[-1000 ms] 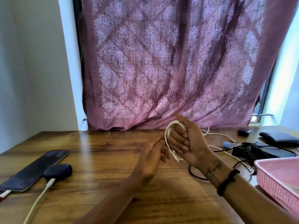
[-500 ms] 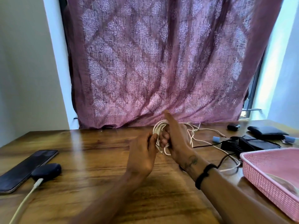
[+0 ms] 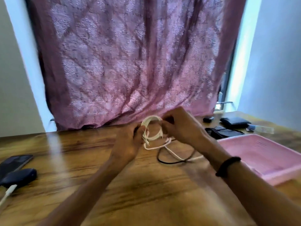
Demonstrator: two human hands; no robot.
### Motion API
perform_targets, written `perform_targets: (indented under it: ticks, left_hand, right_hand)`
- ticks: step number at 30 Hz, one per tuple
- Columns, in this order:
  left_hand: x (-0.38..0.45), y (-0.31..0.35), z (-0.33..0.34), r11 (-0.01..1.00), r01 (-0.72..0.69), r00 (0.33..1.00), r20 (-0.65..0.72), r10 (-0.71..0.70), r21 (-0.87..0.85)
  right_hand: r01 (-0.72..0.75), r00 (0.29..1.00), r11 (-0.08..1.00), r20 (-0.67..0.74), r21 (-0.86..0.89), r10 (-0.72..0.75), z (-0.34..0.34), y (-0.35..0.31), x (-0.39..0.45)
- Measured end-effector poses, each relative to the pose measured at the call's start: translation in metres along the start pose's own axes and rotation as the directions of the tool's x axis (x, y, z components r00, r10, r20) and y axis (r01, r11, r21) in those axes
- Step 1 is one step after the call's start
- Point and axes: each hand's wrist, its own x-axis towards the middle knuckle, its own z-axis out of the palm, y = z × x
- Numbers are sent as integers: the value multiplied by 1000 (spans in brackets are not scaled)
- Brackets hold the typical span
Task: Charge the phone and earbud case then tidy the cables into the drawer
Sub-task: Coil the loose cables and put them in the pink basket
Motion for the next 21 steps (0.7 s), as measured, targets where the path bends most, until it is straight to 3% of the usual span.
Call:
perform_targets:
  ticks: [3,6,8,11,15,18,21]
  left_hand:
    - [29,52,41,997,45,999,1,-45,-58]
    - [57,107,104,949,166,983,127,-136,-267]
    - [61,138,140,927,223,962,221,-160,-300]
    - [48,177,183,973,181,934,334,-124,-145]
    - [29,189,224,980,191,788,587,-185,52]
    - [22,192,240,957,81,738,629,-244,277]
    - [18,196,241,927,44,719,632,-288,372]
  right_hand:
    - [-97,992,986,-92,-134,85,-55,25,0]
    - [-248,963,929,-173,-275,205,-116,67,-10]
    - [-315,948,889,-143,-332,283,-151,87,-25]
    - [-385,912,824,-34,-415,409,-188,123,-52]
    - [-395,827,800,204,-451,523,-193,160,-83]
    - [-310,841,777,223,-548,492,-186,173,-95]
    - [-199,888,746,206,-636,412,-173,173,-98]
